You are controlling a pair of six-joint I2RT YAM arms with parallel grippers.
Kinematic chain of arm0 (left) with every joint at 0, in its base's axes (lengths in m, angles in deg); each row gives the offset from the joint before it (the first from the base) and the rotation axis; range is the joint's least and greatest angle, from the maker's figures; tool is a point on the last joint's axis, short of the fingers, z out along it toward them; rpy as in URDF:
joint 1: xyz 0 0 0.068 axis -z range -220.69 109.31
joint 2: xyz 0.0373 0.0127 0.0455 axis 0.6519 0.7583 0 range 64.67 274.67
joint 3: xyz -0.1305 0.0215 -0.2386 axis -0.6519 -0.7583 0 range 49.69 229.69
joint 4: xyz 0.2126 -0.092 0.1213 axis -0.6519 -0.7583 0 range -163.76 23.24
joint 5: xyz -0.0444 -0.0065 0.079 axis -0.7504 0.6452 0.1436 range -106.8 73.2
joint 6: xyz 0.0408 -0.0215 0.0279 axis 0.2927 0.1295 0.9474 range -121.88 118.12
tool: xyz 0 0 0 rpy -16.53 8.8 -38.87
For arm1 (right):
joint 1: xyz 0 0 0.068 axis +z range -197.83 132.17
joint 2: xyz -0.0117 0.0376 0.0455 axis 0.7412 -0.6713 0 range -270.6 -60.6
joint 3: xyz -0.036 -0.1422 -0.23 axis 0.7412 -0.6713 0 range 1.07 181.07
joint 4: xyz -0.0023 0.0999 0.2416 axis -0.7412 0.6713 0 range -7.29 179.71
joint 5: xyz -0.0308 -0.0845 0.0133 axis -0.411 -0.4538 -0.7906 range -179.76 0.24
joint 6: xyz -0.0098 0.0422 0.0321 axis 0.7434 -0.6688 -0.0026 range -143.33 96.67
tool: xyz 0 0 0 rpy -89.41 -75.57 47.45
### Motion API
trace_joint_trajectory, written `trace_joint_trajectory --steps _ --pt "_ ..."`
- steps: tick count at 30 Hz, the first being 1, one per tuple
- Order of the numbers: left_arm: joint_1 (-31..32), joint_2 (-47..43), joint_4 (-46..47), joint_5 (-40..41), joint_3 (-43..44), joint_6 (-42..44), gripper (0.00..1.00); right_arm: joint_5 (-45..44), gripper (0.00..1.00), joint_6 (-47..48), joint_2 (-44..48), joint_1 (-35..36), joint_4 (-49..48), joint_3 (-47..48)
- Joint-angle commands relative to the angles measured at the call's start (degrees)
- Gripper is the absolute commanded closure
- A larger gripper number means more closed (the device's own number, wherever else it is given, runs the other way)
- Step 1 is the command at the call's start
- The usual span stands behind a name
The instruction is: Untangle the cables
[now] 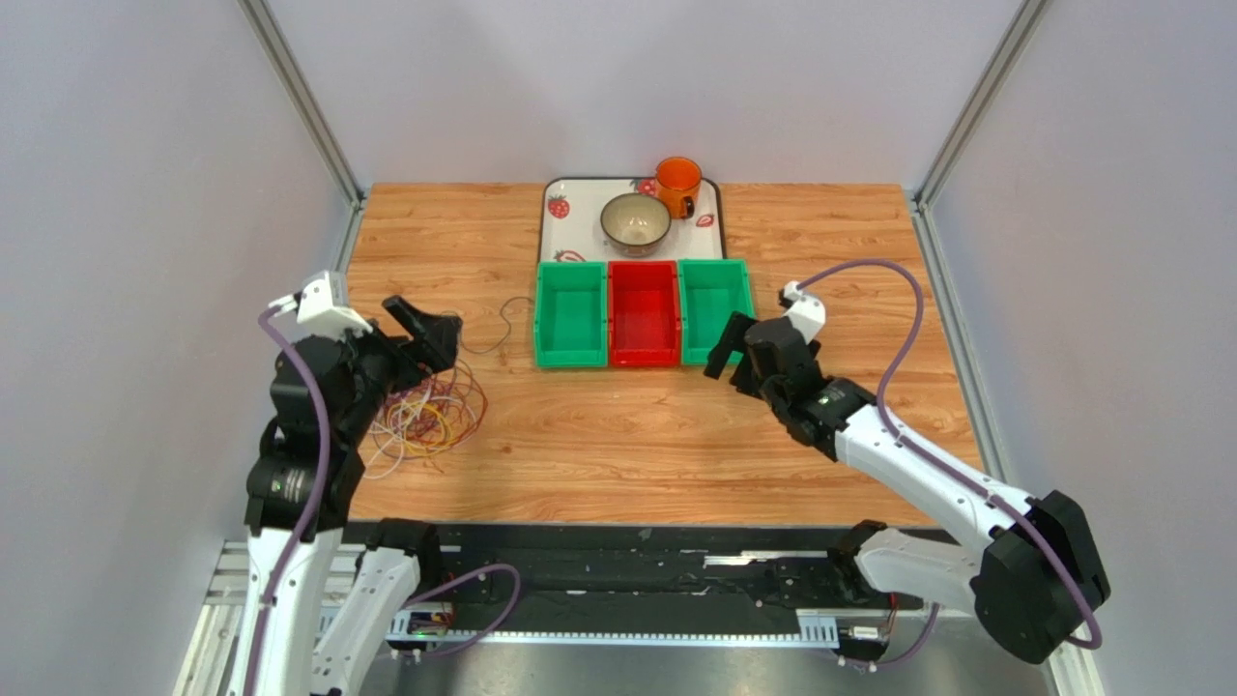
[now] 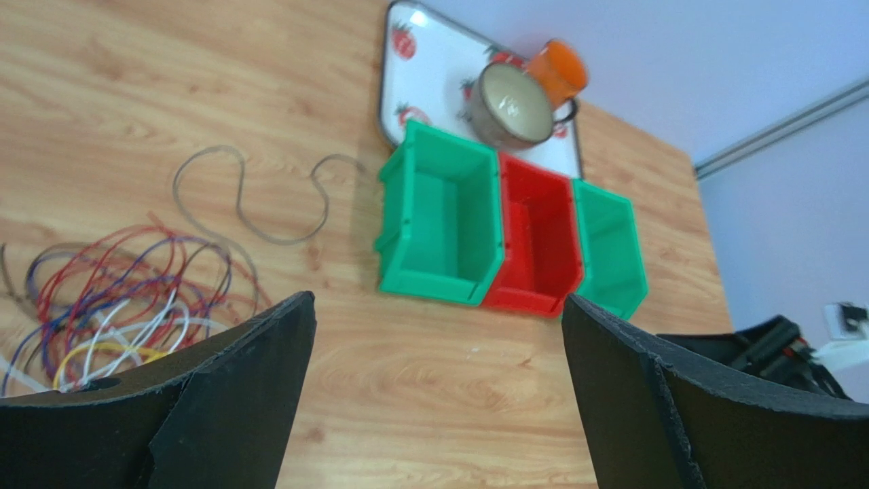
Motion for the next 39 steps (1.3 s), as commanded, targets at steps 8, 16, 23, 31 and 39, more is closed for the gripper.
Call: trace_joint_trajectory --steps 8,16,23,31,39 --pt "-2.7 13.8 -8.7 -2.8 -3.8 -2.2 0.01 -9.6 0.07 0.1 4.1 7.6 -13.0 -7.4" --pt "-2.3 4.1 -16.1 17.4 -7.6 -9.0 0.1 -7.9 0.12 0.5 -2.3 7.6 -10.7 -3.2" --pt "-2.3 7.3 -20.7 27.5 -7.6 -15.8 0.14 -8.1 0.12 1.9 -6.1 9.0 -8.5 -0.4" --pt "-2.6 15.1 -14.5 28.9 -11.5 -18.1 0.24 -7.5 0.12 2.6 -4.8 9.3 -9.8 -1.6" --pt "-5.5 17.8 -4.5 28.7 -14.5 -14.1 0.31 -6.3 0.11 3.5 -4.6 9.3 -10.6 -2.0"
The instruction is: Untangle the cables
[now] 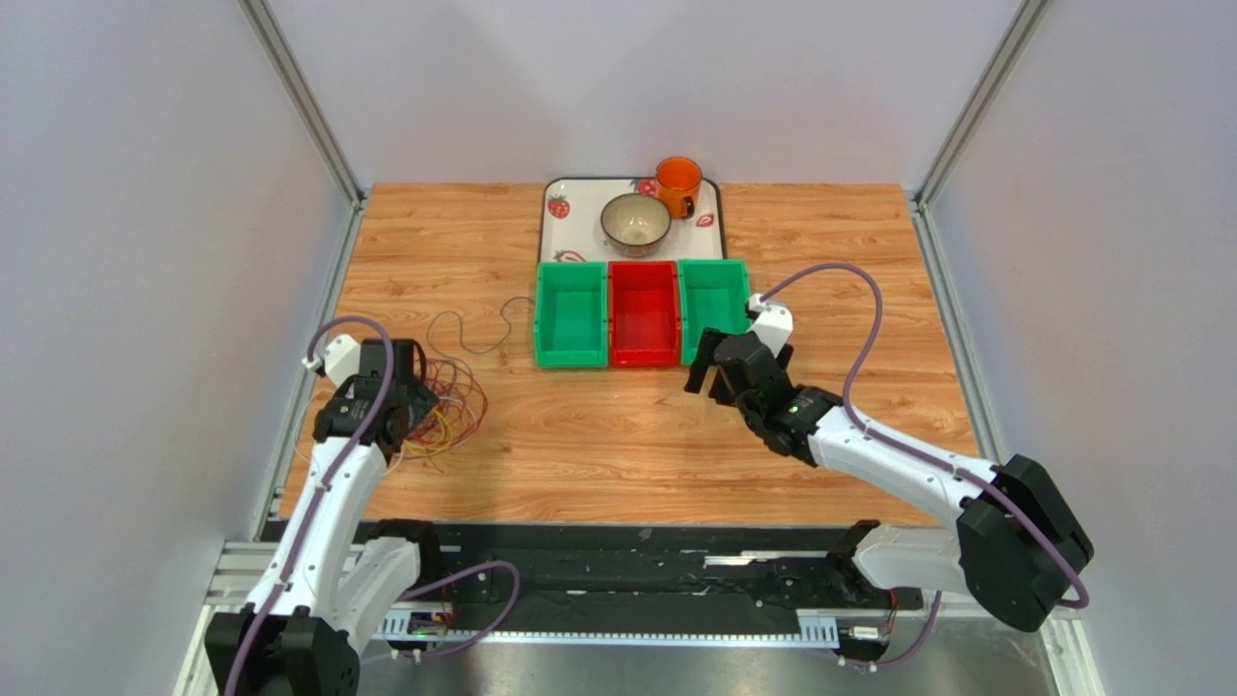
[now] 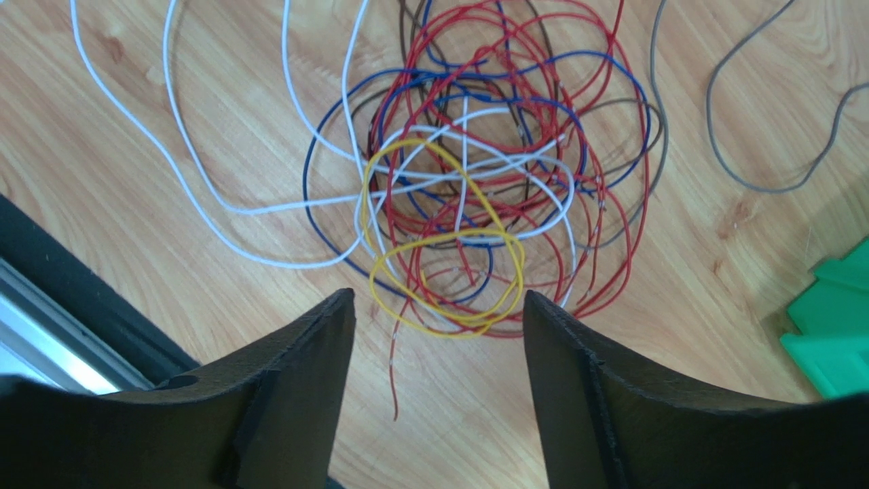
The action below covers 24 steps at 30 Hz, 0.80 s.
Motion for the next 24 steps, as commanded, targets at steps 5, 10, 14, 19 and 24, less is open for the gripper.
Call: trace_joint_trajectory --steps 5,10,14,19,24 --pt "-1.8 5.0 9.3 2.5 4.0 1.6 0.33 0.1 0.11 1.0 1.1 0.3 -1.9 0.9" --pt "-1.8 9.8 9.0 5.8 8.1 0.0 0.33 0.3 0.11 1.0 0.9 0.3 -1.9 1.0" --pt "-2.1 13.0 14.4 4.5 7.0 -0.4 0.33 0.4 0.12 1.0 0.8 0.3 -2.2 1.0" --pt "-4.5 18.8 17.9 1.5 6.7 -2.0 0.36 0.4 0.11 1.1 0.8 0.3 -2.1 1.0" --pt "-6.3 21.1 21.5 0.3 4.8 -1.9 0.39 0.7 0.11 1.3 0.5 0.3 -2.2 1.2"
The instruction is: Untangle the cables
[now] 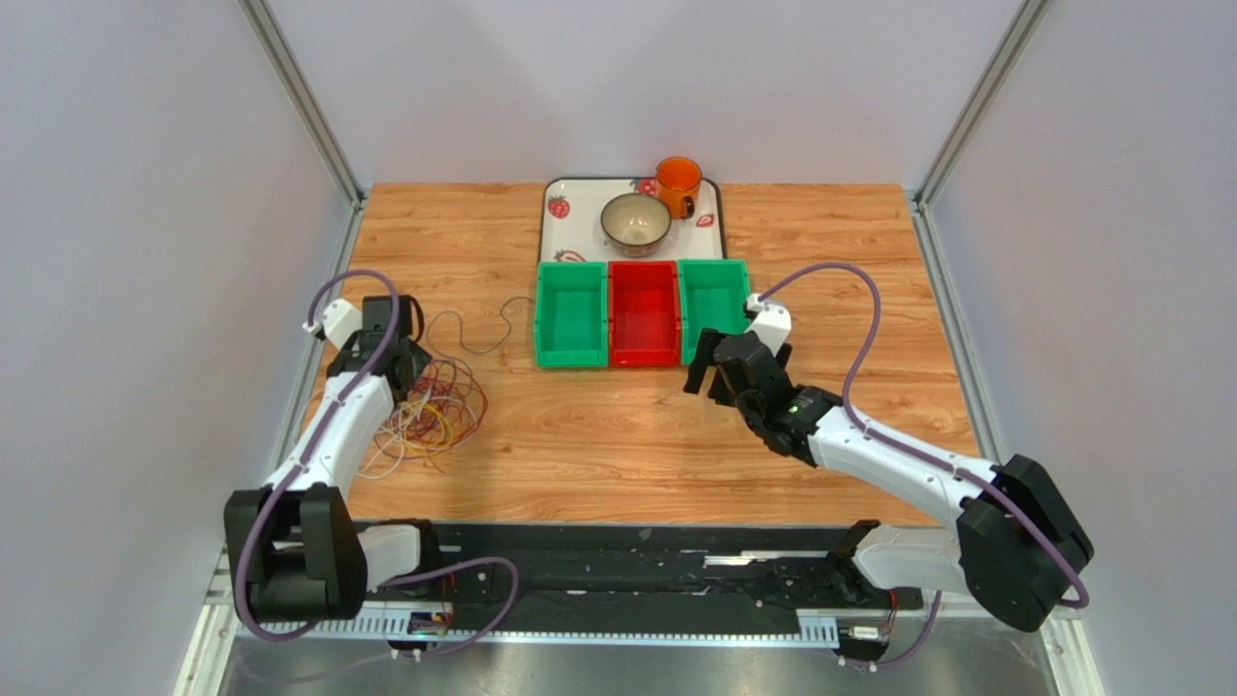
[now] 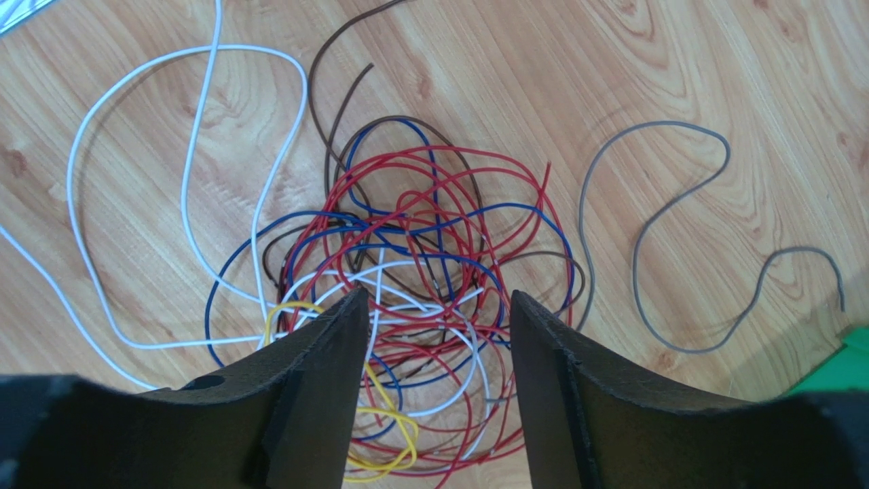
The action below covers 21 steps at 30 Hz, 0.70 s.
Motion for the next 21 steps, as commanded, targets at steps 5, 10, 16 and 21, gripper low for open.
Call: trace_joint_trajectory --steps 5,10,16,21 --pt "-3.0 4.3 6.3 -2.6 -1.2 -1.1 0.39 -0.2 0.11 0.6 0.0 0.2 -1.7 1.5" --pt "-3.1 6.6 8.6 -3.9 -0.9 -0.6 0.56 0.0 0.11 0.6 -1.0 0.3 -1.1 2.2" --pt "-3.1 9.9 3.4 -4.0 3.9 -1.6 1.0 -0.7 0.11 1.0 -1.7 0.8 -0.6 3.1" --pt "-1.1 -2.2 -2.5 -2.8 9.5 -0.3 1.0 -1.1 0.12 1.0 -2.2 1.1 -0.4 3.5"
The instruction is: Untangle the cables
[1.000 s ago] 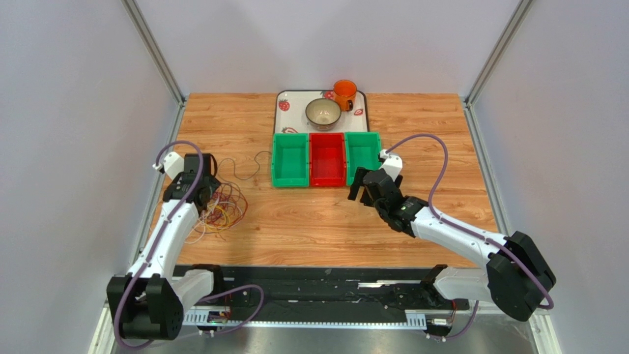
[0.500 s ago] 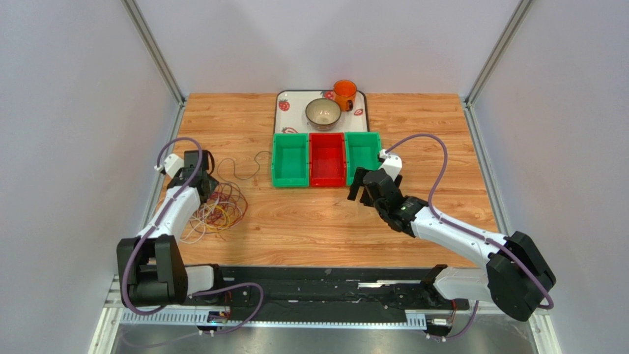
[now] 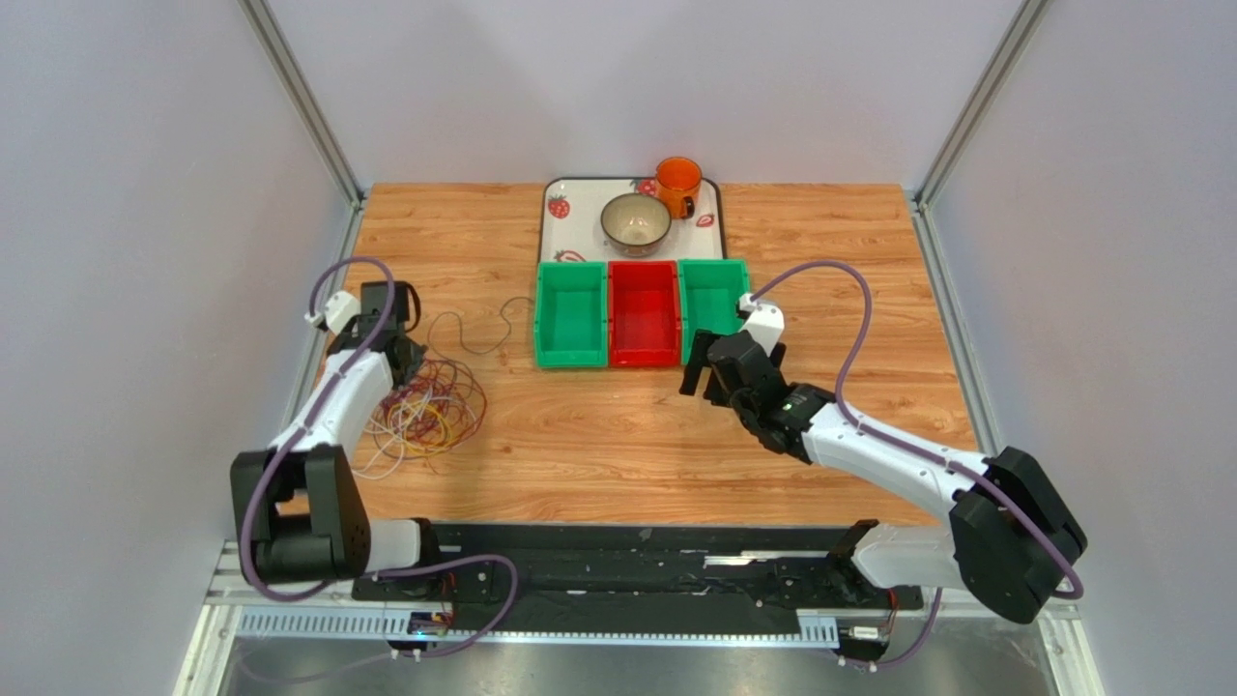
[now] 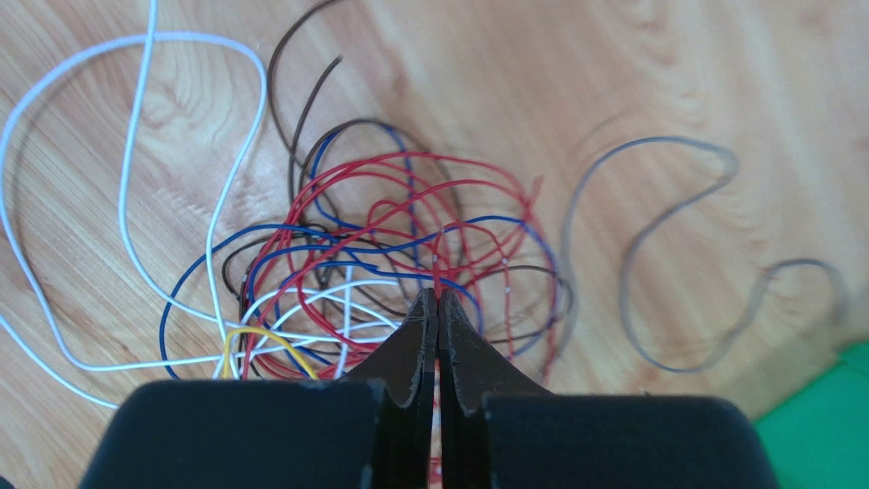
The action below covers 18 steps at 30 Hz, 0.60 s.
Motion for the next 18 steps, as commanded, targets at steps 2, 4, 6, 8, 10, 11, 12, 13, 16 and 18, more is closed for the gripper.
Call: trace_joint_trajectory --steps 2,4,6,8,10,11,12,13,16,18 --pt "2.5 -16.1 -8.8 2.8 10.8 1.0 1.0 -1.4 0.13 0.8 -0.7 0.6 -0.7 2.7" --pt "2.8 -18.8 -12.6 2.8 15.0 2.4 1.0 -1.1 0.13 1.1 -0.5 0.7 -1.2 2.4" --pt "2.9 -21.5 -14.5 1.3 17.3 5.6 1.0 -1.3 0.13 1.2 0.1 0.9 -1.6 2.0" --pt "2.8 -22.4 -15.7 -1.0 20.9 8.5 1.0 -1.1 0.13 1.3 1.0 0.9 -2.6 0.9" --pt "2.8 -22.8 -17.3 -3.5 24.5 12.1 1.0 -0.8 0.13 1.3 1.6 1.0 -3.4 0.4" --pt "2.8 -23.5 -17.3 -7.4 25.5 13.2 1.0 -0.2 0.13 2.0 2.2 1.1 -3.9 -0.3" --pt "2.8 -24.1 -17.2 -9.3 26.5 14.5 1.0 0.8 0.13 2.7 2.7 1.1 -5.0 -0.8" --pt "3.0 -24.5 -16.9 -11.1 28.4 15.3 1.0 3.9 0.13 3.5 3.2 1.2 -8.1 -1.5" --pt "3.0 -25.7 -17.1 -17.4 31.4 17.5 1.0 17.8 0.13 8.8 5.1 1.2 -15.9 -3.7" --pt "3.0 -26.8 -17.5 -20.8 31.9 18.8 1.0 25.6 0.13 10.7 4.6 1.4 -17.8 -2.1"
